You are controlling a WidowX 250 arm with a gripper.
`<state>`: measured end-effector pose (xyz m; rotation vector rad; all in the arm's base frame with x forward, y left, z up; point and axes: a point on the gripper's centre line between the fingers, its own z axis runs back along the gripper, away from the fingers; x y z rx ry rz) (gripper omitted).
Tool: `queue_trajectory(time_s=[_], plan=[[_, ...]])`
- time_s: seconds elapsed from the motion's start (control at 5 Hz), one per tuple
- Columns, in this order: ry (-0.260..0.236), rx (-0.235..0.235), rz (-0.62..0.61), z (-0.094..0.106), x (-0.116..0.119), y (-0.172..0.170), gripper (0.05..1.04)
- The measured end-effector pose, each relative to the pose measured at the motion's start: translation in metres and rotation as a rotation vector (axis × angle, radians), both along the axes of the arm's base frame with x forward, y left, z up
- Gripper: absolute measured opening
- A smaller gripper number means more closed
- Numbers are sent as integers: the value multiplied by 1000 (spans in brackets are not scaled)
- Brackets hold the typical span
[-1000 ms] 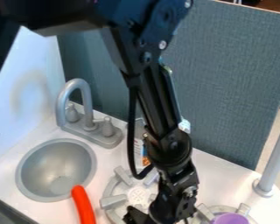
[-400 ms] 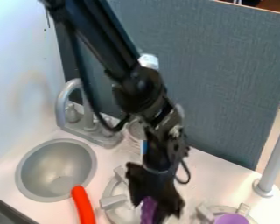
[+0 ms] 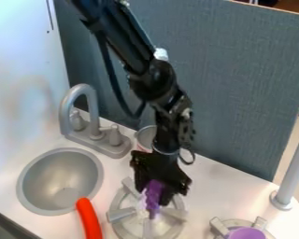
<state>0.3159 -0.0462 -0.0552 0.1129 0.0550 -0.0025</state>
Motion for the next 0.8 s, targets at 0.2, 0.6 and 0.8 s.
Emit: queue_trajectory(time_s=[0.2, 0.6, 0.8], plan=[[71, 75, 12, -1, 11, 19, 769], [186, 108, -12, -11, -2, 34, 769], [198, 63, -34, -17, -11, 28, 769]])
